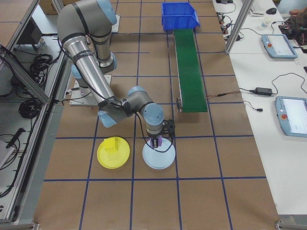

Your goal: Move block left to right into plate

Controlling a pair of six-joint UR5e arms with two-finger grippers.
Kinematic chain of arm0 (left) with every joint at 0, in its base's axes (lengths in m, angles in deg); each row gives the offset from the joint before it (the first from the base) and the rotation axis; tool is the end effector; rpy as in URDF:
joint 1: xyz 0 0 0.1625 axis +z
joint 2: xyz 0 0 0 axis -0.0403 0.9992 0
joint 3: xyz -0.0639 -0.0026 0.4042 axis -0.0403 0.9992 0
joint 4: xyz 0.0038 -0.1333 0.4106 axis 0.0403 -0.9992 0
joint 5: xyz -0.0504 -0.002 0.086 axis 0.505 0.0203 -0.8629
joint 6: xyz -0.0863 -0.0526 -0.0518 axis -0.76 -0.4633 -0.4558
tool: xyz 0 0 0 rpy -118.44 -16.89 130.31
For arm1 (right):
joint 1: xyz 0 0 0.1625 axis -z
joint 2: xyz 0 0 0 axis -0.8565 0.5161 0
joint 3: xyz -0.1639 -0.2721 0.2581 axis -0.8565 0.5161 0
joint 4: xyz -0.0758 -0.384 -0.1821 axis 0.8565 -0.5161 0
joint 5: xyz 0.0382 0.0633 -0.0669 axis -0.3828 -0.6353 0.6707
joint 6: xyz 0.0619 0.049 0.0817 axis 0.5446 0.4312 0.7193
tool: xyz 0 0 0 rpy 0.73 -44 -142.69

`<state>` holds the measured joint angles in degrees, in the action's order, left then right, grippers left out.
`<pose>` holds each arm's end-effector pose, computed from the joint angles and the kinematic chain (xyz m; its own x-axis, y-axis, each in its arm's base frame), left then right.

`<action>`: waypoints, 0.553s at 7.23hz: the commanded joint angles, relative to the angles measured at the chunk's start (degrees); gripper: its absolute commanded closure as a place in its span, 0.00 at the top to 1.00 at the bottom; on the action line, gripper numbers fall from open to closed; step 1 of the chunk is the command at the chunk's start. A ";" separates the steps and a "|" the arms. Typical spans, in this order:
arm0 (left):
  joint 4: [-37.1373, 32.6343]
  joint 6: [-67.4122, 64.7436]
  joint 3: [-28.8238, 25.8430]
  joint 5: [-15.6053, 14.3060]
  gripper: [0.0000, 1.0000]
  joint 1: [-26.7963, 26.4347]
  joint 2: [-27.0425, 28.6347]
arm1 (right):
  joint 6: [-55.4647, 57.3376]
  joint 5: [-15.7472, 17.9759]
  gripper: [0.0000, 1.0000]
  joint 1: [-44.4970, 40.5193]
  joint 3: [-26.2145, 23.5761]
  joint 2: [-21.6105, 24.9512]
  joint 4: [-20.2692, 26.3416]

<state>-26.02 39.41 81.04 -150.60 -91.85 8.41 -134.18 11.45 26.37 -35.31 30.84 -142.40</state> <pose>-0.1367 -0.5165 0.4729 -0.9930 0.1043 0.0563 0.0988 0.9909 -0.0918 -0.4252 -0.4360 0.2234 -0.9987 -0.0458 -0.0226 -0.0449 0.9982 -0.0406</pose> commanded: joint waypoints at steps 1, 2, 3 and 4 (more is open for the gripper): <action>0.00 0.00 0.00 0.00 1.00 -0.02 -0.03 | 0.01 -0.31 1.00 0.31 -0.16 -1.02 -1.58; 0.00 0.00 0.00 0.00 1.00 0.07 -0.03 | 0.10 -0.49 1.00 0.31 0.36 -0.24 -0.97; 0.00 0.00 0.00 0.00 1.00 0.07 -0.03 | 0.10 -0.49 1.00 0.22 0.71 0.38 0.08; 0.00 0.00 0.00 0.00 1.00 0.07 -0.03 | 0.71 -0.66 1.00 -2.13 1.24 4.30 4.61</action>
<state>-26.02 39.41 81.04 -150.60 -91.79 8.38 -133.94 10.93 25.98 -34.63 31.99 -141.48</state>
